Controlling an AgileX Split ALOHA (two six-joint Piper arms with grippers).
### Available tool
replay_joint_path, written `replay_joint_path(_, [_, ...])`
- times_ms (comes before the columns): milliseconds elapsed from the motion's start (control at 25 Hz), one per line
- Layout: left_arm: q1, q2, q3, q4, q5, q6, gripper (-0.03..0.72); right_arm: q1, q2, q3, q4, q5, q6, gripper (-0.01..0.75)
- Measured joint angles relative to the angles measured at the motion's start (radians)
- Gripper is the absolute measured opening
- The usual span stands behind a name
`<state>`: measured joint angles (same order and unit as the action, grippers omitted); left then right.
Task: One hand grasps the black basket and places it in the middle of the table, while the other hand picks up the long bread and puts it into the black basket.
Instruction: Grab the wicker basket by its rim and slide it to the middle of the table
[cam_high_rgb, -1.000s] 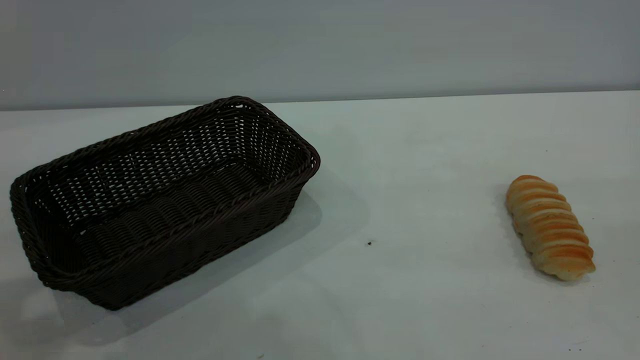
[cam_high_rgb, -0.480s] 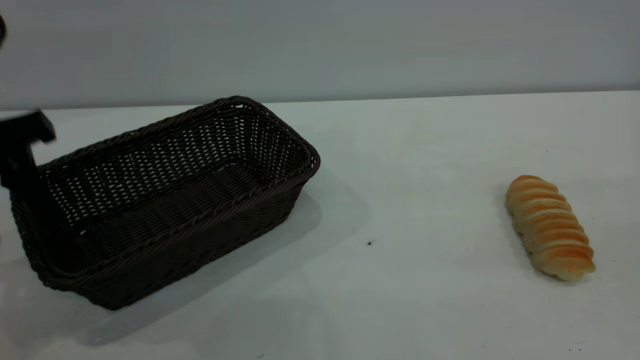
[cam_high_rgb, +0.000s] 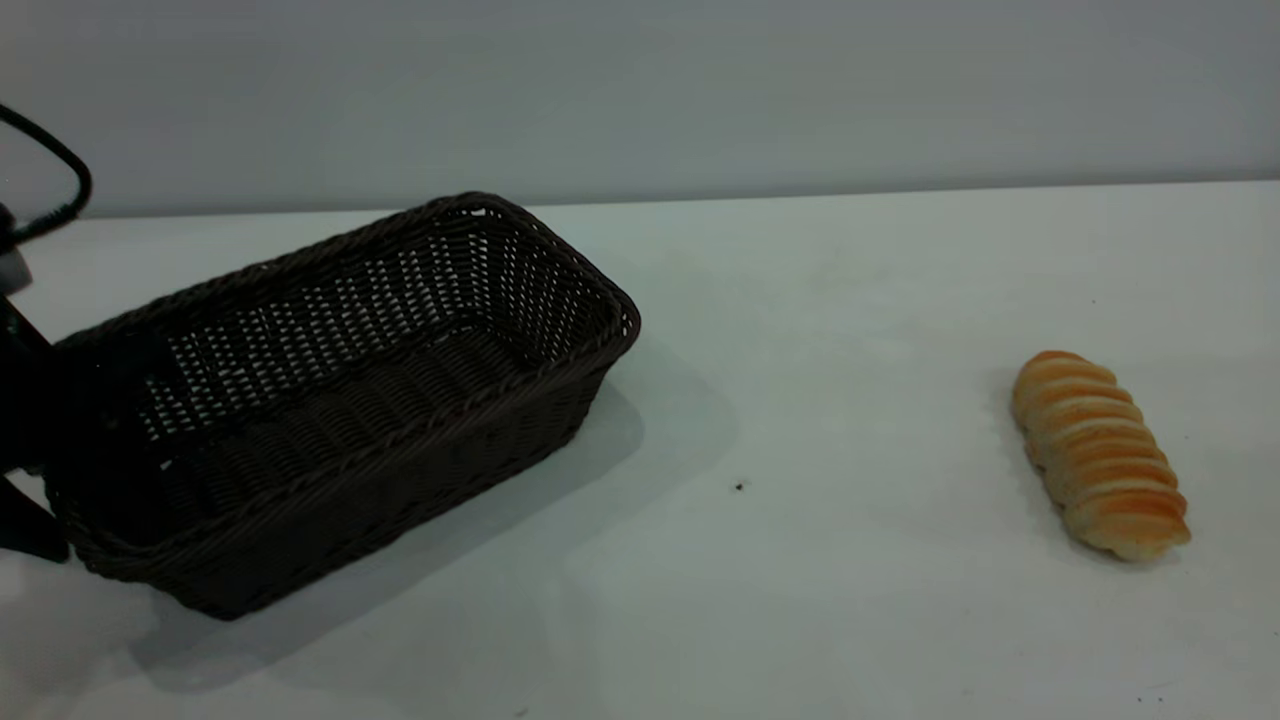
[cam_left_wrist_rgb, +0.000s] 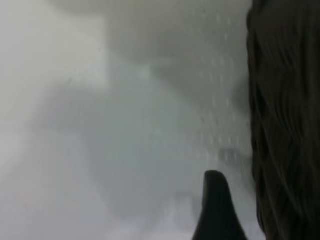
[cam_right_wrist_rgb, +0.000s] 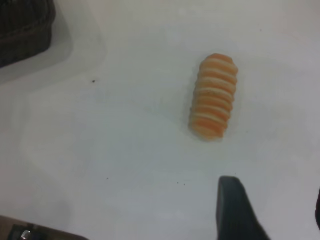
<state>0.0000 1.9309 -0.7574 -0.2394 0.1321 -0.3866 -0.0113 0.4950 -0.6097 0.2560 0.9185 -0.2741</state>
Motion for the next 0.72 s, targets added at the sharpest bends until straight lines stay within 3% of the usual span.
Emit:
replay_joint_path(120, [0.0, 0.058, -0.033, -0.017, -0.016, -0.002, 0.495, 0.0, 0.0, 0.0, -0.001, 0.0, -0.001, 0.369])
replay_joint_path(280, [0.001, 0.087, -0.091, -0.029, 0.05, -0.012, 0.226, 0.0, 0.0, 0.0, -0.003, 0.0, -0.001, 0.369])
replay_joint_path(520, [0.001, 0.041, -0.145, -0.03, 0.125, 0.013, 0.211, 0.0, 0.0, 0.0, -0.019, 0.01, -0.001, 0.369])
replay_joint_path(720, [-0.015, 0.007, -0.257, -0.023, 0.263, 0.256, 0.211, 0.0, 0.0, 0.0, -0.033, 0.016, -0.002, 0.369])
